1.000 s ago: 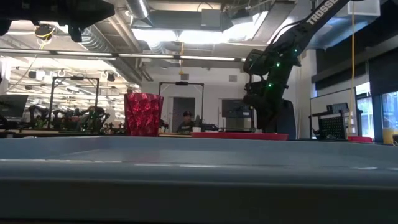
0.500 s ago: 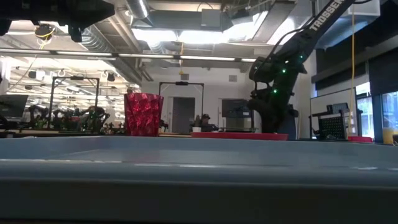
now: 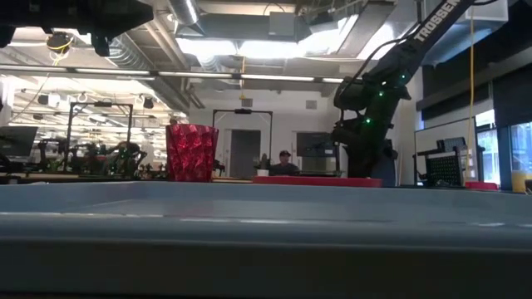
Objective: Pick and place plate/cup/fork/spoon on tray
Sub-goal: Put the pink plate on the blue tray
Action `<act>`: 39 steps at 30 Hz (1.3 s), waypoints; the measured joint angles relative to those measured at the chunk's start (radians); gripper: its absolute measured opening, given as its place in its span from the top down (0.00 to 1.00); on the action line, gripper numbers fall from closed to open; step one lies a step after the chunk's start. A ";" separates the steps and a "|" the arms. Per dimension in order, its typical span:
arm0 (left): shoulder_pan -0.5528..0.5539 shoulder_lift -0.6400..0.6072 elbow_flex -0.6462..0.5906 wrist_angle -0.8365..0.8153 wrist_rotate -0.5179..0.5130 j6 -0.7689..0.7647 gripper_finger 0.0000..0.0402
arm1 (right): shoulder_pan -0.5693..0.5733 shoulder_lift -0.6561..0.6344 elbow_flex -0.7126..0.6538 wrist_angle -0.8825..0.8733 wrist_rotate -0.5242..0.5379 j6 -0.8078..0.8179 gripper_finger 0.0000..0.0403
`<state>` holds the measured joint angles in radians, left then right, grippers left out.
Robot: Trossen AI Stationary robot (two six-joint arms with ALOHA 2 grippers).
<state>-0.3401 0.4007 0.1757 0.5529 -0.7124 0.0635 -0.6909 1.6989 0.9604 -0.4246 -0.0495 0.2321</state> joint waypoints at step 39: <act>0.000 0.000 0.000 0.000 0.000 0.000 0.88 | 0.005 0.002 0.011 0.001 0.079 -0.002 0.99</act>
<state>-0.3401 0.4007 0.1757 0.5533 -0.7123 0.0635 -0.6861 1.7004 0.9714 -0.4239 0.0299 0.2306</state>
